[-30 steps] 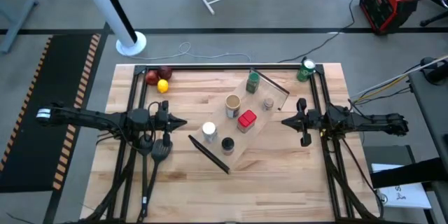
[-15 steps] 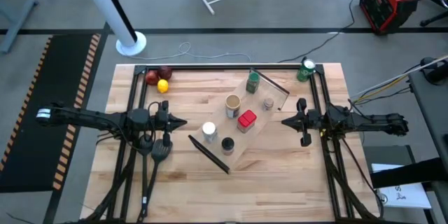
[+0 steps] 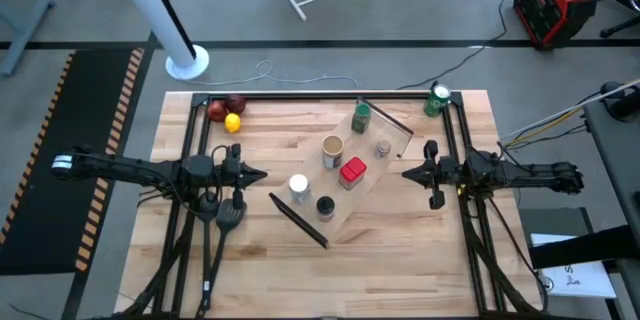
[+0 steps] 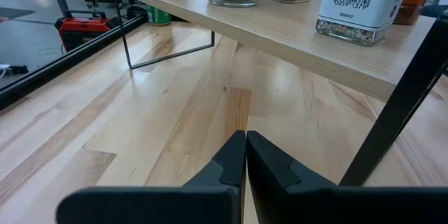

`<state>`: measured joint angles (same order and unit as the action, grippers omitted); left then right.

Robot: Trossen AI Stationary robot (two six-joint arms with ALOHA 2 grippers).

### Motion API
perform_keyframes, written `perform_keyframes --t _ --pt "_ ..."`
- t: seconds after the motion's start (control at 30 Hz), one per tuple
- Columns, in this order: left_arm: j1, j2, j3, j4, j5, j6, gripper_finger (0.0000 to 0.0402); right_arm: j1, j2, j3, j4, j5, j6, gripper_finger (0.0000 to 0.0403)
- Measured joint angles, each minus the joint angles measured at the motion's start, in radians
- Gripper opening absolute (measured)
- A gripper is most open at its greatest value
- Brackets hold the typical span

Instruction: Shelf spices

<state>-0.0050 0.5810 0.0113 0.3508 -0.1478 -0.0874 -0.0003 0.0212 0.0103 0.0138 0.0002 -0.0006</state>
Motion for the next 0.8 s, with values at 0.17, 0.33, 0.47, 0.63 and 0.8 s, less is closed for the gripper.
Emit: perform_keyframes --t 0.17,0.33,0.47,0.63,0.8 --pt "0.000 0.000 0.000 0.000 0.000 0.000 0.0000 0.000 0.000 0.000 0.000 0.000 0.000 0.0000" --pt "0.000 0.000 0.000 0.000 0.000 0.000 0.0000 0.000 0.000 0.000 0.000 0.000 0.000 0.0000" --pt "0.000 0.000 0.000 0.000 0.000 0.000 0.0000 0.000 0.000 0.000 0.000 0.000 0.000 0.0000" --pt "0.000 0.000 0.000 0.000 0.000 0.000 0.0000 0.000 0.000 0.000 0.000 0.000 0.000 0.0000" --pt "0.000 0.000 0.000 0.000 0.000 0.000 0.0000 0.000 0.000 0.000 0.003 0.002 -0.061 0.0000"
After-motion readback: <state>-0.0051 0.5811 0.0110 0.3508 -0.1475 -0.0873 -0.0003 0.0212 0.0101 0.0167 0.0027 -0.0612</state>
